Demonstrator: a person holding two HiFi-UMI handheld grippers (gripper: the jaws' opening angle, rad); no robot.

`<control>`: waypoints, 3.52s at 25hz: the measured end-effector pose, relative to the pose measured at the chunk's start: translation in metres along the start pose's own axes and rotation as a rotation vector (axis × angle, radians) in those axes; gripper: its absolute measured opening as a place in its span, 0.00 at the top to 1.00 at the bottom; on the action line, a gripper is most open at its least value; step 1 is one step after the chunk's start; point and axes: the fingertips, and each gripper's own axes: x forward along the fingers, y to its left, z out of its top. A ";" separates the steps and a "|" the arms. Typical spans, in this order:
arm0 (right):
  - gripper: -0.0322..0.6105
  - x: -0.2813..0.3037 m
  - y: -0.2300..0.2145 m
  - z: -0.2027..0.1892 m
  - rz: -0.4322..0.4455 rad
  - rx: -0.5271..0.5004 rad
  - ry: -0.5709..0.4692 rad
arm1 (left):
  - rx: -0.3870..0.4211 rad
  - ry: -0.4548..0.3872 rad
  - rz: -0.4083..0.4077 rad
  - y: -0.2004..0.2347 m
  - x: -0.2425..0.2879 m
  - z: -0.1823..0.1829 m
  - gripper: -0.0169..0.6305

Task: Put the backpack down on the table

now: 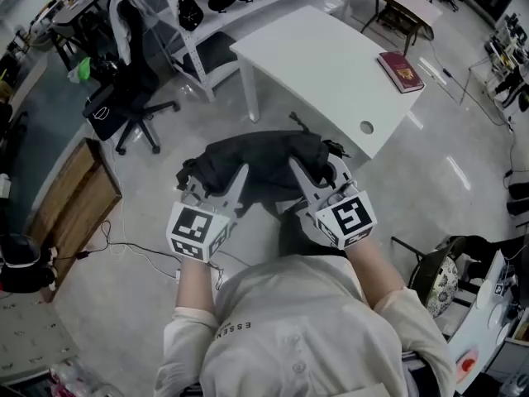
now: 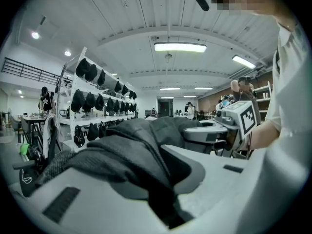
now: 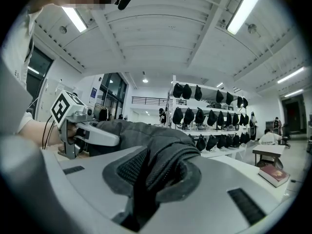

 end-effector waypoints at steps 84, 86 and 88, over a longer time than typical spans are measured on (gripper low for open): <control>0.82 0.303 -0.692 -0.111 -0.898 0.050 0.146 | 0.159 -0.146 -0.904 0.232 0.807 0.105 0.86; 0.82 0.304 -0.684 -0.114 -0.888 0.055 0.139 | 0.138 -0.137 -0.907 0.233 0.800 0.100 0.86; 0.82 0.303 -0.675 -0.118 -0.884 0.071 0.140 | 0.117 -0.127 -0.911 0.233 0.793 0.095 0.86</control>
